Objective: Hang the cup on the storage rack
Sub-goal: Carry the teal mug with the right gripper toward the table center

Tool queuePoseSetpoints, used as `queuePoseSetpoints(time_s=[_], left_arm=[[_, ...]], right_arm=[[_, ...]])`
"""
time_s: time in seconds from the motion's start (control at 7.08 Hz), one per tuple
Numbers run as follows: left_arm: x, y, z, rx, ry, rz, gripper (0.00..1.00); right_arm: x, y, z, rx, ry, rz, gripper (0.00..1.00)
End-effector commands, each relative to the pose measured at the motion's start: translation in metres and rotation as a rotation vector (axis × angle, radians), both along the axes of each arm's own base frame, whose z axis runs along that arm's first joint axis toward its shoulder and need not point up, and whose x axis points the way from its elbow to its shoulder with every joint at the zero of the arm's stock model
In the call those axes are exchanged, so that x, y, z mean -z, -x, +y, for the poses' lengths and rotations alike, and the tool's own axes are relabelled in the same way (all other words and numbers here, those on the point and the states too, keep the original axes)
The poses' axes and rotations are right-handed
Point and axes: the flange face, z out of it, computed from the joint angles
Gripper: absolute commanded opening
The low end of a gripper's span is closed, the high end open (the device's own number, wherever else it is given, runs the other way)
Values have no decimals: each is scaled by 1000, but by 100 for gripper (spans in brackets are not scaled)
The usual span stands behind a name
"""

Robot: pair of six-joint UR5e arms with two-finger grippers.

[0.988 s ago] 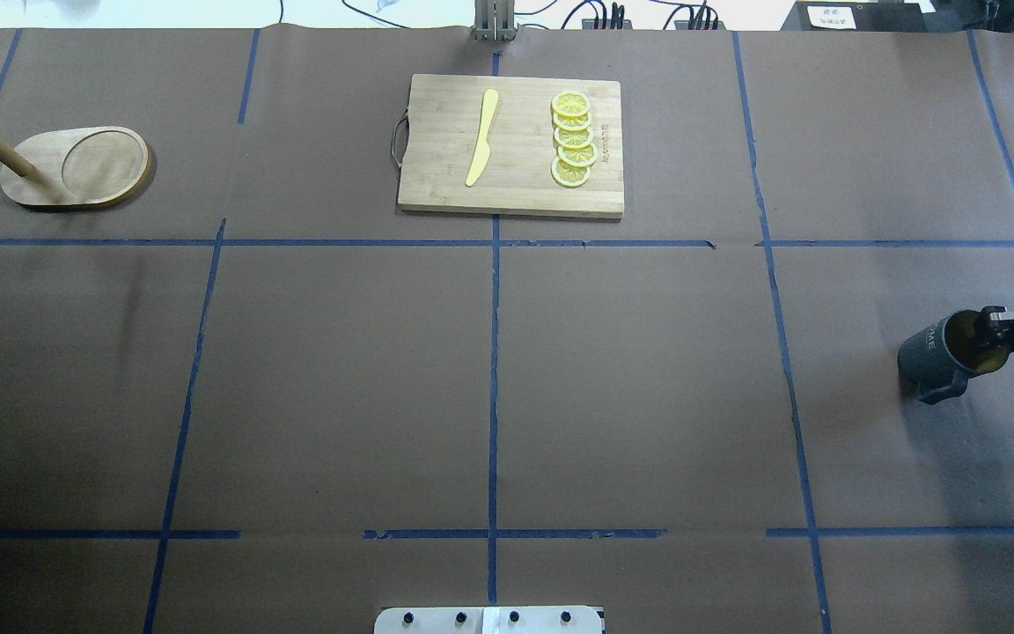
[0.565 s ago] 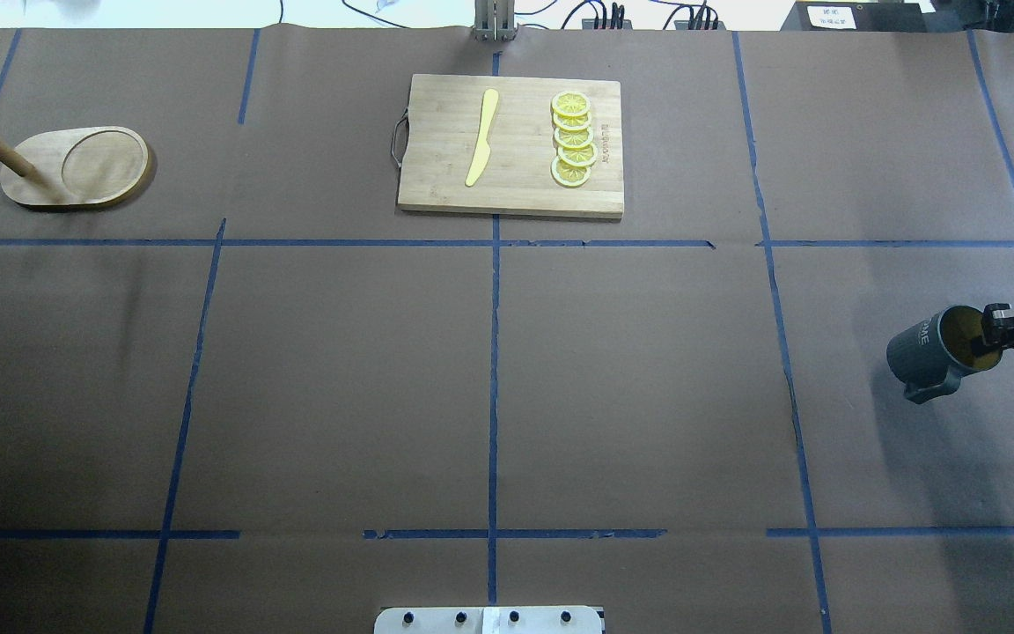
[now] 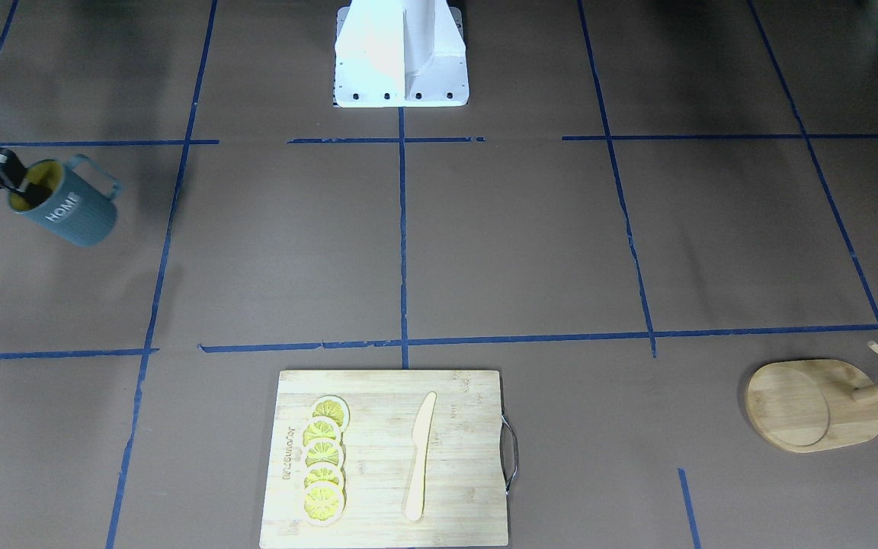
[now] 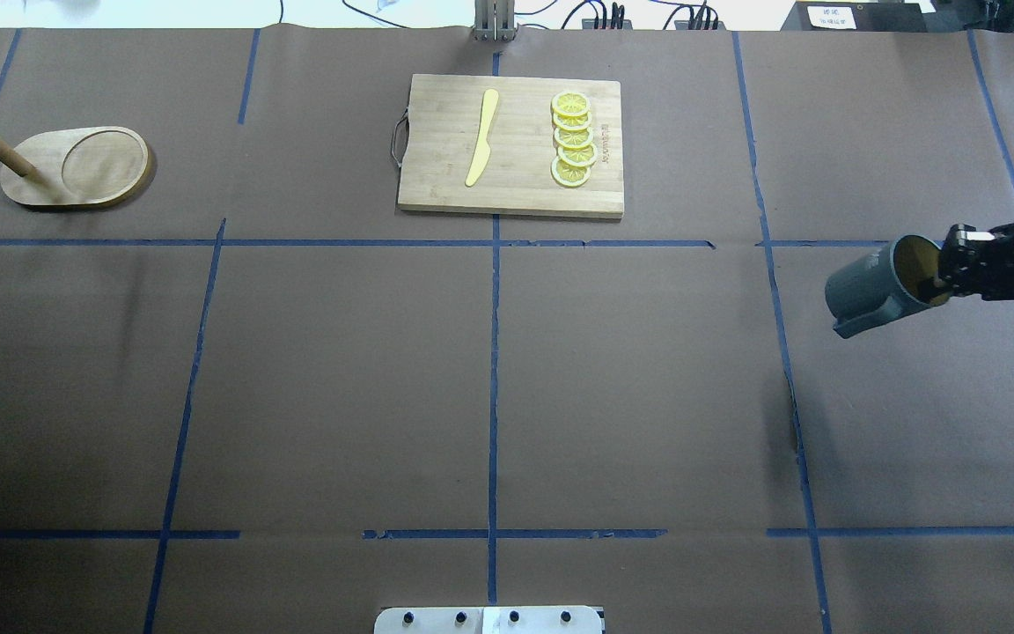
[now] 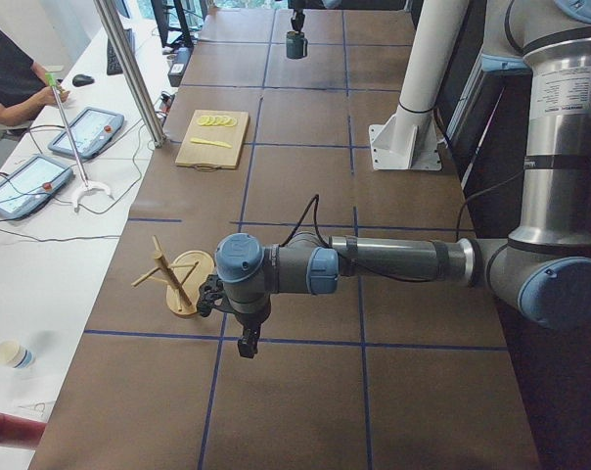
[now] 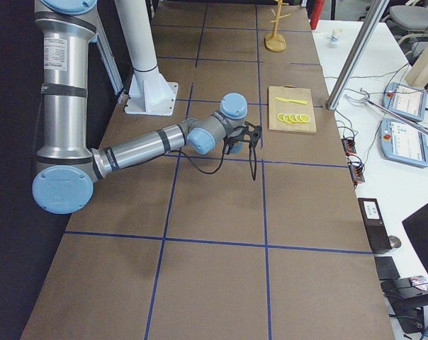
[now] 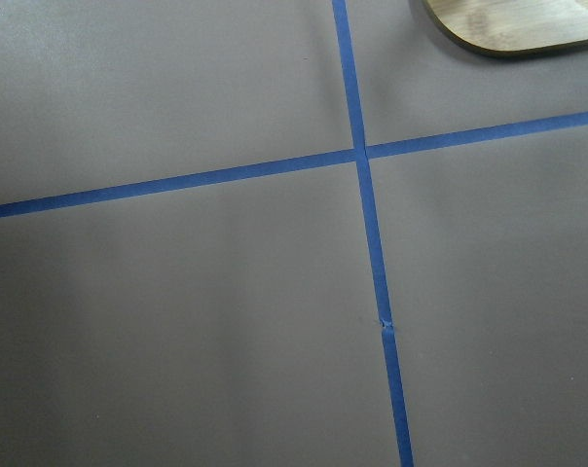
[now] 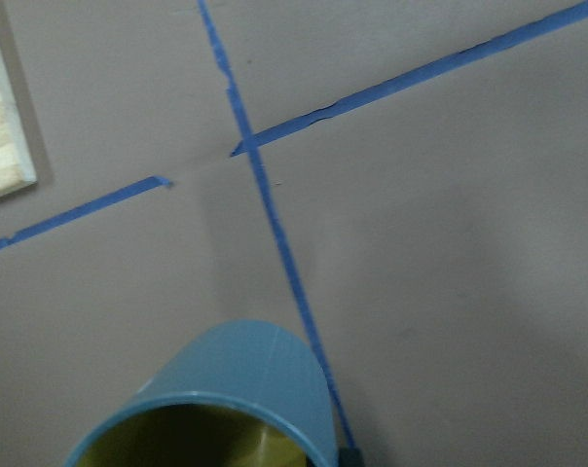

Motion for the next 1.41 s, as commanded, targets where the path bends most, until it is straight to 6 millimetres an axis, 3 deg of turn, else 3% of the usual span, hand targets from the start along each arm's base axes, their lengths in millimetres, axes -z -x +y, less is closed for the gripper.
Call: queuePoseSetpoints(time_s=[0.0, 0.14, 0.28, 0.42, 0.71, 0.85, 1.13, 1.27], left_arm=[[0, 1, 0, 2, 0, 0, 100], [0, 1, 0, 2, 0, 0, 100], [0, 0, 0, 0, 0, 0, 100], [-1, 0, 0, 0, 2, 0, 100], [-2, 0, 0, 0, 5, 0, 100], [-1, 0, 0, 0, 3, 0, 100], [0, 0, 0, 0, 0, 0, 100], [1, 1, -1, 2, -2, 0, 100]], right_arm=[[93, 83, -4, -64, 109, 13, 0], [160, 150, 2, -58, 132, 97, 0], [223, 218, 23, -65, 91, 204, 1], [237, 267, 37, -63, 24, 240, 1], [242, 352, 23, -42, -4, 247, 1], [250, 377, 13, -46, -4, 267, 1], [247, 401, -1, -58, -9, 236, 1], [258, 418, -10, -68, 13, 241, 2]])
